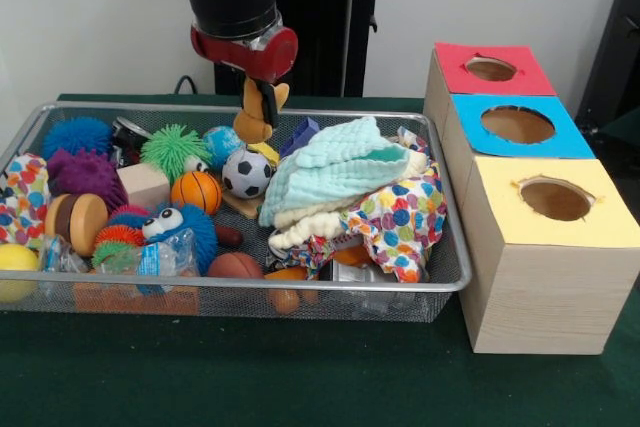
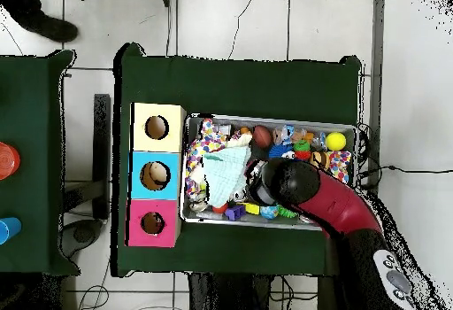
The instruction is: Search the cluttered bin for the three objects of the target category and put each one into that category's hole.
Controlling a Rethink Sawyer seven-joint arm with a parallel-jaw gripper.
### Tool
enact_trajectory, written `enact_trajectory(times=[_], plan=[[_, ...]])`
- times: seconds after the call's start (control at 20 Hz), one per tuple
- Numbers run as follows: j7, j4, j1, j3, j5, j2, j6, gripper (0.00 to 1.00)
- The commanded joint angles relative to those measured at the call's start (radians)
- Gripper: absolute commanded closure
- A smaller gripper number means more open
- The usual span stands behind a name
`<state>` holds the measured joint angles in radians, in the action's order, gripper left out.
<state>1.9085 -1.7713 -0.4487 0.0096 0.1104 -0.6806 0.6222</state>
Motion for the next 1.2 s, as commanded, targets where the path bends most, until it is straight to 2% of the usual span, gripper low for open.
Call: enact_trajectory(times=[0.05,0.45,0.65,1.2], plan=[[0.145,-0.073,0.021,0.093,0.097,-0.074,0.125,1.0],[0.166,-0.155,0.077,0.056,0.138,-0.148,0.117,1.0],[0.185,-0.213,0.111,0.051,0.165,-0.155,0.044,1.0],[0.201,-0.409,0.199,0.054,0.282,-0.241,-0.089,1.0]])
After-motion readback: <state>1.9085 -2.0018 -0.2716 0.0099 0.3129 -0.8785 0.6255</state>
